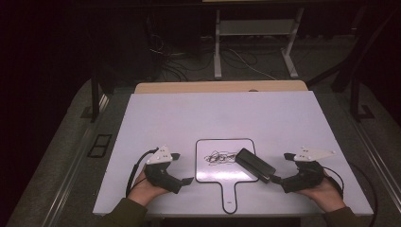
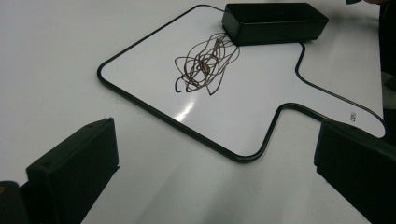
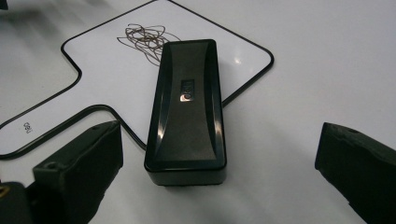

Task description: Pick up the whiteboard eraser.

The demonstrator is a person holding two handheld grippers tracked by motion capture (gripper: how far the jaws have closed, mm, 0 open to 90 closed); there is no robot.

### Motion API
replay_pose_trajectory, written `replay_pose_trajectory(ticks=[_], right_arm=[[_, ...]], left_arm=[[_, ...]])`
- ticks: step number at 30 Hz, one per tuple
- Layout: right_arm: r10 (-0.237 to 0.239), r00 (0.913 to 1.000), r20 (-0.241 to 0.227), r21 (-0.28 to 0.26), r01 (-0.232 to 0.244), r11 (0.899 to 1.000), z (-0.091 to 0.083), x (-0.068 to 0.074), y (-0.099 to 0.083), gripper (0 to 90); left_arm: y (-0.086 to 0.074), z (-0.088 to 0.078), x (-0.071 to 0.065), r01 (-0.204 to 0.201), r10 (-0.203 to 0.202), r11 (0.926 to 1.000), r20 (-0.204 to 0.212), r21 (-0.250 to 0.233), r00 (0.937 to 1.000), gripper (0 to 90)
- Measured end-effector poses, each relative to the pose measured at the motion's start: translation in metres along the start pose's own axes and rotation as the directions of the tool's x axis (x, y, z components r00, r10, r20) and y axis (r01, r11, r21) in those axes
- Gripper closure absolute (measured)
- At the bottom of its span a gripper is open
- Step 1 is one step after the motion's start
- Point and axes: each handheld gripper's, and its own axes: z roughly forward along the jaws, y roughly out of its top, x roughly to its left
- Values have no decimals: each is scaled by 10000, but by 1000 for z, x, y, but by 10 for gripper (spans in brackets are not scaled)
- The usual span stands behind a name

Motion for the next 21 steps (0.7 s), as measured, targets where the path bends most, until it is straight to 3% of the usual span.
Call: replay_pose_trajectory(ticks=[5,21], right_arm=[[141,9997,-176,141,-139,9998,7,1,2,0],[-134,9995,-289,409,146,9991,23,7,18,0]], left_arm=[[0,0,2,41,-41,10000,-6,-70,10000,0],[1,1,2,107,-107,9999,48,-97,9999,0]])
